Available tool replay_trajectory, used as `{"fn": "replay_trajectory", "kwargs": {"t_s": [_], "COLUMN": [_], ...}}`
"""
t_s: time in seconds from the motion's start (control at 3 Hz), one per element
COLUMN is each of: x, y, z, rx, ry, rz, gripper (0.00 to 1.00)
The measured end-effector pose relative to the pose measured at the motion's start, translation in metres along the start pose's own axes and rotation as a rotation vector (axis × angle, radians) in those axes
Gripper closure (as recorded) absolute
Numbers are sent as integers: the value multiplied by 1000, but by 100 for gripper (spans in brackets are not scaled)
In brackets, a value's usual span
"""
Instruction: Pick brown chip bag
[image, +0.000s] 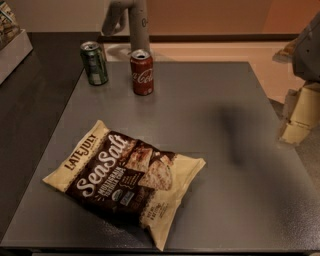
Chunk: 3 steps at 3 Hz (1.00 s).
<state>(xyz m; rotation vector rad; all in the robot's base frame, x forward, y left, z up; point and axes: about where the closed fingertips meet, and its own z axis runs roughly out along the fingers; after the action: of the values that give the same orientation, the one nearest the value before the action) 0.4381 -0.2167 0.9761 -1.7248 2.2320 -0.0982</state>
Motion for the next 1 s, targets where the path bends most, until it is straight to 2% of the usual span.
{"fn": "replay_trajectory", "kwargs": {"t_s": [0.33, 0.67, 1.0], "x": [0, -16, -44], "y": [0, -3, -2], "z": [0, 4, 20], "rx": [0, 8, -28], "ry": [0, -11, -34], "rz": [0, 17, 34], "gripper": [0, 0, 0]}}
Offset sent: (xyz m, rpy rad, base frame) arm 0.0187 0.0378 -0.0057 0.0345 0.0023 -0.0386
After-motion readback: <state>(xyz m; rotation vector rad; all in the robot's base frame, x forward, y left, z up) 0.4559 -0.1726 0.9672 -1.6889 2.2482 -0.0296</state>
